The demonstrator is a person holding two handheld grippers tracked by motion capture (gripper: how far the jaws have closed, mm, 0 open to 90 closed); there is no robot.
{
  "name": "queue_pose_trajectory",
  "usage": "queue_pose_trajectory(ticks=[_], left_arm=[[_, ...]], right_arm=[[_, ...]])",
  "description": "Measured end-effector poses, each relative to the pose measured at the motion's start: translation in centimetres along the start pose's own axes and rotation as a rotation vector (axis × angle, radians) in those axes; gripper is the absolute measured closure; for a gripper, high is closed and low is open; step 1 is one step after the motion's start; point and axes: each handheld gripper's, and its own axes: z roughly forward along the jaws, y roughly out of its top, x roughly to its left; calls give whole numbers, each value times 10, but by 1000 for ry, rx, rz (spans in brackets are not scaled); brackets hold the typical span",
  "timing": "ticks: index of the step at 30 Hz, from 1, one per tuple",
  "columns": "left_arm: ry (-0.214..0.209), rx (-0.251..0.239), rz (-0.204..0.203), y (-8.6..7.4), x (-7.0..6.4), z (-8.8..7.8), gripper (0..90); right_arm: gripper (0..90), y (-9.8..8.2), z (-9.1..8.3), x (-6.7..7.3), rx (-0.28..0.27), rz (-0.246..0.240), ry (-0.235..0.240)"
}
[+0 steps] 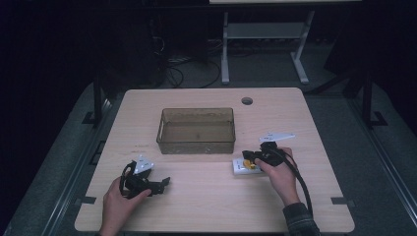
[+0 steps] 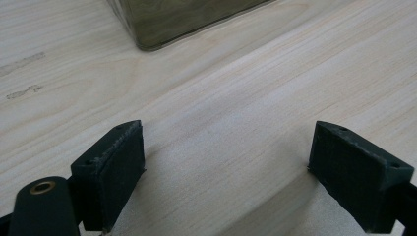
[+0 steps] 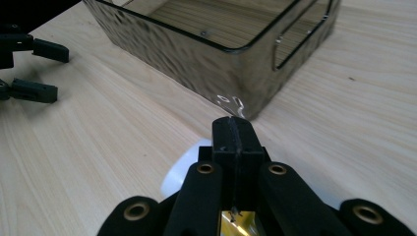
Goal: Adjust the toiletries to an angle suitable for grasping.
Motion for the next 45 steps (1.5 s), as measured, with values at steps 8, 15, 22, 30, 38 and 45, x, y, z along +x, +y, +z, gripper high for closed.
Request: queue_pose_trajectory(ticks=[8,15,22,30,38,45], left_arm=[[0,0,0,0,0,0,124],[0,0,0,0,0,0,124],[0,0,0,0,0,0,124],[0,0,0,0,0,0,124],[0,0,0,0,0,0,124],[0,0,0,0,0,0,125]], right_arm=[[900,7,22,4,34,-5,7],[900,4,36,1,74,6,0],[900,3,40,1,100,9,-2],[900,1,39,10,116,-16,10],[900,-5,34,16,131,-27,23],[900,-11,28,19,138,-24,40]])
